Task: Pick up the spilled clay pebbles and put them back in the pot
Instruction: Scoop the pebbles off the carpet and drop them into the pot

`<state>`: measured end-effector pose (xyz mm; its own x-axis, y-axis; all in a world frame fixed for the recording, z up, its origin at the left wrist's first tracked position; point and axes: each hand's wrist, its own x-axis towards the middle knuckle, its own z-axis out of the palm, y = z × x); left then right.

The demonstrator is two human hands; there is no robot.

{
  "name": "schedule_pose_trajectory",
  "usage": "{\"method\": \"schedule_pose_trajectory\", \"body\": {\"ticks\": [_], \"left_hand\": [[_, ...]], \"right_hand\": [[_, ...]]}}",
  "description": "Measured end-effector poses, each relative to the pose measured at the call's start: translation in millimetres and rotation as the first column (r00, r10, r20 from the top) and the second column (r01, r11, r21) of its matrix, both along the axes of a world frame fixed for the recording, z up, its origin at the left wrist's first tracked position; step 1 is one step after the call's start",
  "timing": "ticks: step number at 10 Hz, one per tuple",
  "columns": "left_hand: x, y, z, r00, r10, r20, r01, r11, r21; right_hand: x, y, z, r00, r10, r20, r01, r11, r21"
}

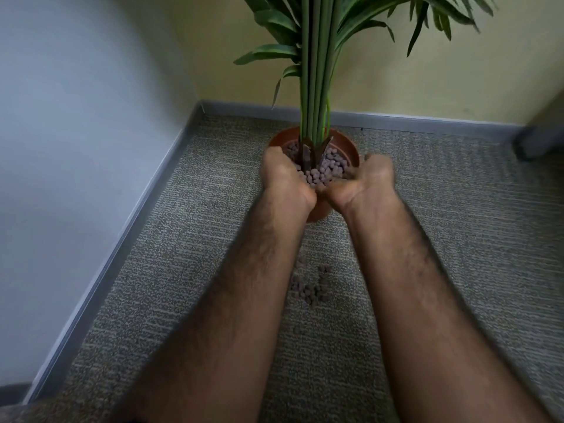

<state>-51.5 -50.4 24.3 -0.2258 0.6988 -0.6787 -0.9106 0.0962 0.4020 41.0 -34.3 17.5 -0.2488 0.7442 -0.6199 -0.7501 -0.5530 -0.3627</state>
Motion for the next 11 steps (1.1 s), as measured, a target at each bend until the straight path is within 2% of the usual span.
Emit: {"method": "schedule_pose_trajectory", "body": {"ticks": [1, 2, 3, 4, 5, 6, 7, 8, 9, 10, 11], "left_hand": [[-7, -29, -16, 0.961, -0.057, -0.27, 0.061, 0.998, 0.005], [-25, -57, -47, 0.861, -0.024, -0.508, 0.056, 0.997, 0.047], [-41, -87, -81, 0.586, 0.011, -0.81, -0.046, 0.999, -0.02], [-65, -126, -134, 0.142, -0.198, -0.97, -0.134, 0.967, -0.217], [-86, -155, -187, -0.23, -0.474, -0.85, -0.105, 0.88, -0.463], [-84, -166, -212, -0.446, -0.546, -0.709, -0.056, 0.808, -0.587], [-74, -170, -214, -0.569, -0.435, -0.698, 0.118, 0.797, -0.593], [-69, -179, -210, -0.509, -0.307, -0.804, 0.246, 0.844, -0.477], [-76, -207, -216, -0.565, -0.313, -0.764, 0.157, 0.868, -0.472], [-83, -235, -225, -0.673, -0.426, -0.604, 0.045, 0.792, -0.609], [-73, -228, -229, -0.714, -0.475, -0.514, -0.004, 0.737, -0.676]], "right_hand": [[13, -14, -14, 0.991, -0.036, 0.13, 0.025, 0.996, 0.084], [31, -41, -50, 0.954, -0.152, 0.257, 0.108, 0.978, 0.181], [41, -77, -100, 0.774, -0.232, 0.589, 0.097, 0.963, 0.251], [45, -121, -152, 0.27, -0.21, 0.94, -0.173, 0.949, 0.262], [41, -153, -191, -0.198, -0.231, 0.953, -0.58, 0.811, 0.077], [28, -161, -204, -0.416, -0.277, 0.866, -0.751, 0.642, -0.155], [20, -160, -206, -0.371, -0.353, 0.859, -0.851, 0.499, -0.162], [29, -151, -205, -0.182, -0.394, 0.901, -0.948, 0.313, -0.055], [53, -140, -205, -0.082, -0.509, 0.857, -0.996, 0.005, -0.092], [80, -128, -209, -0.101, -0.634, 0.766, -0.955, -0.155, -0.254], [77, -121, -208, -0.174, -0.649, 0.741, -0.928, -0.144, -0.344]]}}
